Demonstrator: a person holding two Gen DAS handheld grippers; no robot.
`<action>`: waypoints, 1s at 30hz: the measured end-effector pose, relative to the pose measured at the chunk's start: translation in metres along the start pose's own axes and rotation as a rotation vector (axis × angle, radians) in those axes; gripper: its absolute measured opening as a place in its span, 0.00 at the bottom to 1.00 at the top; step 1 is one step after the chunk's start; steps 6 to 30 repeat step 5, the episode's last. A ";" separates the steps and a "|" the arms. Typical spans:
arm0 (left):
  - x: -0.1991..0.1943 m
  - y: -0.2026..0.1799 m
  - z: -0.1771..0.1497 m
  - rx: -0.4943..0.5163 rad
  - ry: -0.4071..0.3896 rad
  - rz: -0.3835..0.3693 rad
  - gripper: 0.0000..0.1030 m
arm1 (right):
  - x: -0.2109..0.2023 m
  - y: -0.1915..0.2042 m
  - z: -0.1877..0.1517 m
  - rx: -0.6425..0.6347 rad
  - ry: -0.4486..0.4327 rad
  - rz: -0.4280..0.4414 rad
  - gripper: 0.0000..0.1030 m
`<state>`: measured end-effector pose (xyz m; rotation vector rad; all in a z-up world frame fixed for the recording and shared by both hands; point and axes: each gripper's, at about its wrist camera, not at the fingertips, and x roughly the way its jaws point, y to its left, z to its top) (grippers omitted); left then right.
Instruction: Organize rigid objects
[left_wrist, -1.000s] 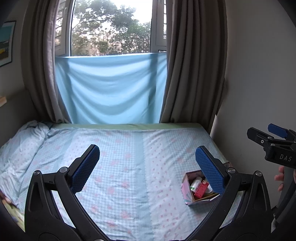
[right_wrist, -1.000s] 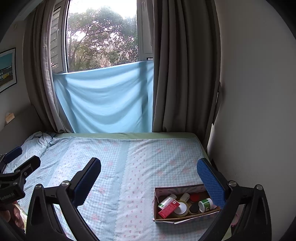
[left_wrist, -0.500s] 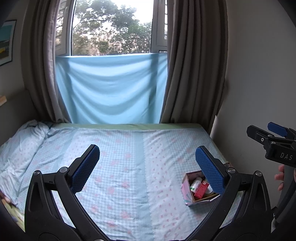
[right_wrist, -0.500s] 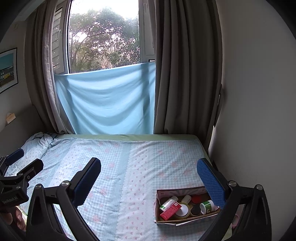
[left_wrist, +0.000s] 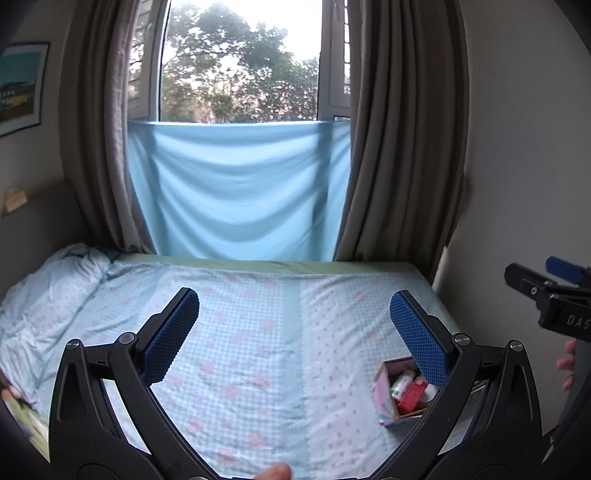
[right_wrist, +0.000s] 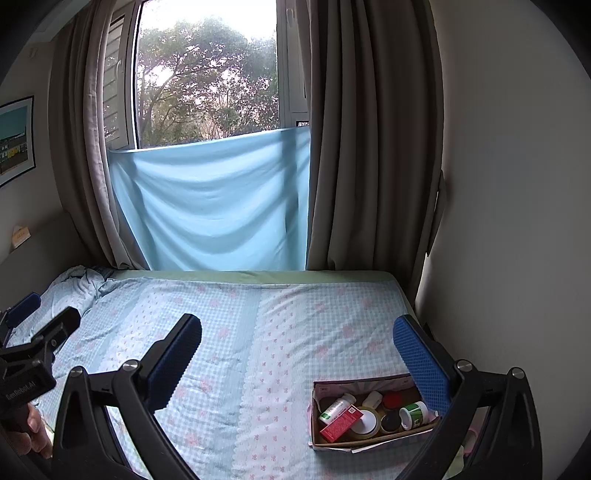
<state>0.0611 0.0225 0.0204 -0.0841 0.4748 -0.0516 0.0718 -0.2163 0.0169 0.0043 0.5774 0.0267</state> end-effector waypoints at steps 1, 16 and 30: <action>0.001 0.002 0.000 -0.006 0.000 -0.011 1.00 | 0.000 0.000 0.000 0.000 0.000 0.000 1.00; 0.006 0.005 -0.003 -0.014 0.012 -0.032 1.00 | 0.004 0.002 -0.001 -0.002 0.007 -0.001 1.00; 0.006 0.005 -0.003 -0.014 0.012 -0.032 1.00 | 0.004 0.002 -0.001 -0.002 0.007 -0.001 1.00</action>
